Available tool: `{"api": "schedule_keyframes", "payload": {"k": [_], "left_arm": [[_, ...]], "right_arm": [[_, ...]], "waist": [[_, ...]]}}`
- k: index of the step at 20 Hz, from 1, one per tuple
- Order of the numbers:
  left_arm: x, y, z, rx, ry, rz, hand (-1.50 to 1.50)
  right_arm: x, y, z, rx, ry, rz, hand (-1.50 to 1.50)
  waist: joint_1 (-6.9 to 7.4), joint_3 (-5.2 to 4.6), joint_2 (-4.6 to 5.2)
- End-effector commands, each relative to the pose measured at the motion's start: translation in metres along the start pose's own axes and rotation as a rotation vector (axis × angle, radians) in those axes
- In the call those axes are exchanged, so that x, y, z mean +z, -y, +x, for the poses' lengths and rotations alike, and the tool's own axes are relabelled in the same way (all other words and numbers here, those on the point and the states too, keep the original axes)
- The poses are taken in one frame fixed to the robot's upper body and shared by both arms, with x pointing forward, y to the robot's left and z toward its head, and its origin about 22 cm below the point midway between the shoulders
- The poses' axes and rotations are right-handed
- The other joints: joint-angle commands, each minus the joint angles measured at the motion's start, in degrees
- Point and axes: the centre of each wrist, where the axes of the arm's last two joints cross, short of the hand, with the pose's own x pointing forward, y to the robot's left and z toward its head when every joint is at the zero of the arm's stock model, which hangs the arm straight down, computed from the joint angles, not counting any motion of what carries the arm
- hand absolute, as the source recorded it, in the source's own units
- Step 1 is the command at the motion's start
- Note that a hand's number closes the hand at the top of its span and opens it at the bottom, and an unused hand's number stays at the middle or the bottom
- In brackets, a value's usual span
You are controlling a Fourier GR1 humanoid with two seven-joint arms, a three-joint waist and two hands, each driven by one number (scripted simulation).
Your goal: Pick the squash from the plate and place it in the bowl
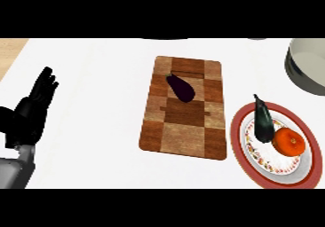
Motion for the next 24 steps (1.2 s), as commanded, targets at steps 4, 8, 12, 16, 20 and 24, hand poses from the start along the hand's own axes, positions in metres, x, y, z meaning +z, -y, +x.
{"api": "schedule_keyframes", "payload": {"k": [4,8,12,16,20,24], "left_arm": [[-0.003,0.012,0.011,0.022,-0.004,-0.014,0.0],[0.01,0.002,-0.005,0.0,-0.011,0.011,0.0],[0.0,0.001,-0.009,-0.012,-0.015,0.023,0.0],[0.0,-0.012,-0.014,-0.006,0.001,0.021,0.0],[-0.011,0.009,-0.006,-0.001,-0.019,0.021,0.0],[0.015,-0.017,-0.01,-0.018,-0.009,0.039,0.0]], "right_arm": [[-0.035,-0.008,0.017,0.073,-0.032,0.223,-1.5],[-0.059,-0.043,0.004,0.123,-0.097,0.335,-1.5],[-0.061,-0.043,0.019,0.206,-0.121,0.371,-1.5],[-0.049,-0.051,0.025,0.254,-0.081,0.233,-1.5],[-0.055,-0.079,0.033,0.289,-0.051,0.182,-1.5],[-0.056,-0.095,0.033,0.263,-0.078,0.212,-1.5]], "waist": [[-0.08,0.05,-0.06],[-0.01,0.07,-0.15],[-1.2,0.02,-0.28],[-1.82,0.01,-0.42],[-1.85,0.03,-0.34],[-1.7,0.02,-0.49]]}}
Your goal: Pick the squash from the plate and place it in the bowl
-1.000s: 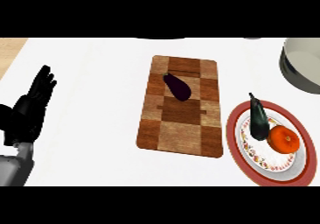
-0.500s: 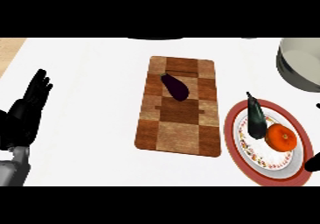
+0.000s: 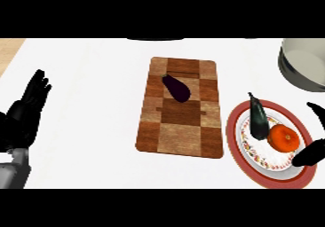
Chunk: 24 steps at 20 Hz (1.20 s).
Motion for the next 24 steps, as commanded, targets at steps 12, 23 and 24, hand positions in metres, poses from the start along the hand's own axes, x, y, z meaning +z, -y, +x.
{"api": "schedule_keyframes", "payload": {"k": [12,23,24], "left_arm": [[0.0,-0.021,-0.011,-0.006,-0.002,-0.004,0.0],[0.01,-0.005,-0.002,-0.009,0.001,-0.006,0.0],[-0.009,-0.009,-0.002,0.004,0.003,-0.003,0.0]], "right_arm": [[-0.015,-0.05,-0.001,-0.025,-0.017,0.061,-1.5],[-0.058,-0.045,-0.004,-0.048,-0.052,0.113,1.5],[-0.068,-0.061,0.008,-0.061,-0.032,0.15,1.5]], "waist": [[-0.34,-0.02,-0.03],[-0.04,0.0,-0.03],[0.03,0.01,0.09]]}}
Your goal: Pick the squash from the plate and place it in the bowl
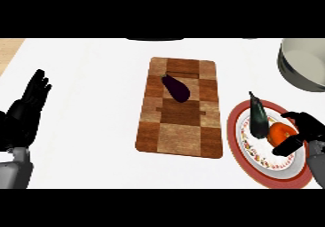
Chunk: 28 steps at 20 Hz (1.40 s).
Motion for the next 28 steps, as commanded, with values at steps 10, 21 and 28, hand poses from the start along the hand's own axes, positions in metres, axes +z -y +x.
{"api": "schedule_keyframes", "payload": {"k": [10,21,28], "left_arm": [[0.0,-0.011,-0.01,0.005,-0.005,0.002,0.0],[-0.002,0.016,0.006,0.006,0.022,-0.035,0.0],[0.0,-0.006,0.005,0.001,-0.009,0.002,0.0]], "right_arm": [[-0.03,-0.015,0.006,-0.023,0.116,0.0,1.5],[-0.009,0.016,0.104,0.236,0.542,-0.158,1.5],[0.022,0.065,0.143,0.206,0.637,-0.39,1.5]], "waist": [[0.27,0.16,0.17],[3.32,0.26,0.86],[0.6,0.14,-0.08]]}}
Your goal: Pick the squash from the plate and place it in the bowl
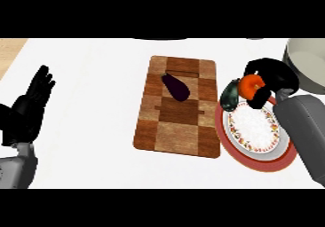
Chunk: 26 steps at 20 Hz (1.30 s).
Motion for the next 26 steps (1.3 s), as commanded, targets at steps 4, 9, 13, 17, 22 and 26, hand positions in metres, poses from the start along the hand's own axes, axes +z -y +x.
{"api": "schedule_keyframes", "payload": {"k": [4,9,13,17,22,26], "left_arm": [[0.011,-0.005,-0.012,0.005,-0.039,0.021,0.0],[0.013,-0.014,-0.019,0.006,-0.023,0.038,0.0],[-0.004,-0.006,-0.003,-0.003,-0.006,0.006,0.0],[0.002,-0.001,0.003,0.001,-0.01,0.008,0.0],[-0.004,0.007,0.008,0.0,-0.002,0.012,0.0],[-0.014,-0.013,0.007,0.012,-0.006,0.007,0.0]], "right_arm": [[0.021,0.08,0.014,-0.005,0.012,-0.383,1.5],[0.047,0.133,0.02,-0.156,0.007,-0.552,1.5],[0.038,0.137,-0.001,-0.192,-0.081,-0.602,1.5],[0.049,0.161,-0.044,-0.242,-0.087,-0.615,1.5],[0.016,0.135,-0.091,-0.328,-0.086,-0.57,1.5],[-0.002,0.13,-0.107,-0.36,-0.103,-0.578,1.5]], "waist": [[-1.71,-0.02,-0.71],[-1.91,-0.04,-0.58],[-1.25,0.0,-0.13],[-1.23,0.01,-0.19],[-0.46,0.06,0.2],[0.09,0.06,0.5]]}}
